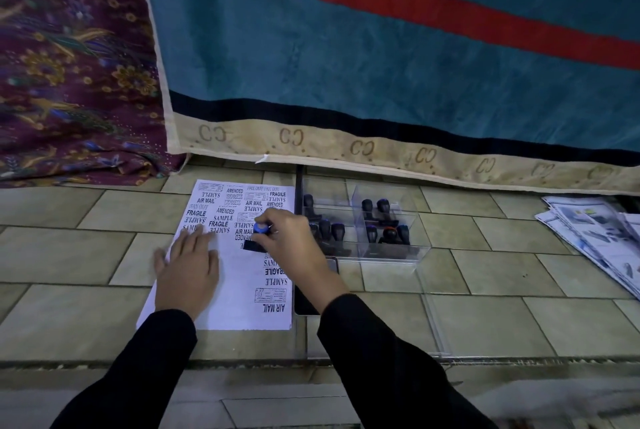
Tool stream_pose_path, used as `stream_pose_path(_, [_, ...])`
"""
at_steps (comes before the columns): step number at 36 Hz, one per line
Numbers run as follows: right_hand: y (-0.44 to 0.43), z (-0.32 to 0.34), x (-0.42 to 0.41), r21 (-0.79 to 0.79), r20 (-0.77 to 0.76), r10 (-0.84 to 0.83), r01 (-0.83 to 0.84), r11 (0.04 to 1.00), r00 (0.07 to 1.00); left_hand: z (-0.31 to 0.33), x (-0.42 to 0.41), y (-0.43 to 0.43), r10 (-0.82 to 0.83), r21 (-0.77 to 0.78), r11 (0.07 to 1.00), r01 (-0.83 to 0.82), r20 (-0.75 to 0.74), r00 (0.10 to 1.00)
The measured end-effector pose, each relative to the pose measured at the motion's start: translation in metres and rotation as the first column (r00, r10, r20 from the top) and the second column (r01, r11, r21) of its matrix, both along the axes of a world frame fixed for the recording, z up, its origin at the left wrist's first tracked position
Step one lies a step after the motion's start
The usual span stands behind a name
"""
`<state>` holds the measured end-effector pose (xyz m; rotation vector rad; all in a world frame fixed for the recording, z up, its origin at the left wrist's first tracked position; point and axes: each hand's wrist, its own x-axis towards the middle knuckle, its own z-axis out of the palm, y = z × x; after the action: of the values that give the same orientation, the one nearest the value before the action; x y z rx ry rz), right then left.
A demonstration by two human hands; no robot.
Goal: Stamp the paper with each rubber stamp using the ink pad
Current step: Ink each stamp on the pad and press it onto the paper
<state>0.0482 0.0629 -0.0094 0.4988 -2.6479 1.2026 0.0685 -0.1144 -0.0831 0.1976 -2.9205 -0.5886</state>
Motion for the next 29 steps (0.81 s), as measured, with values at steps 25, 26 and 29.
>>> stream_pose_path(25, [-0.019,-0.018,-0.011,0.188,0.065,0.023,-0.035,0.981,0.998,-0.002,-0.002,0.001,0.004,0.001,1.0,-0.004,0.012,1.0])
stream_pose_path(26, [-0.02,-0.019,-0.009,0.194,0.067,0.021,-0.034,0.98,0.998,-0.003,-0.002,0.0,0.001,0.007,1.0,-0.001,0.015,1.0])
stream_pose_path(29, [-0.02,-0.019,-0.007,0.222,0.062,0.014,-0.027,0.975,0.998,-0.004,-0.003,0.001,0.001,0.014,1.0,-0.002,0.018,1.0])
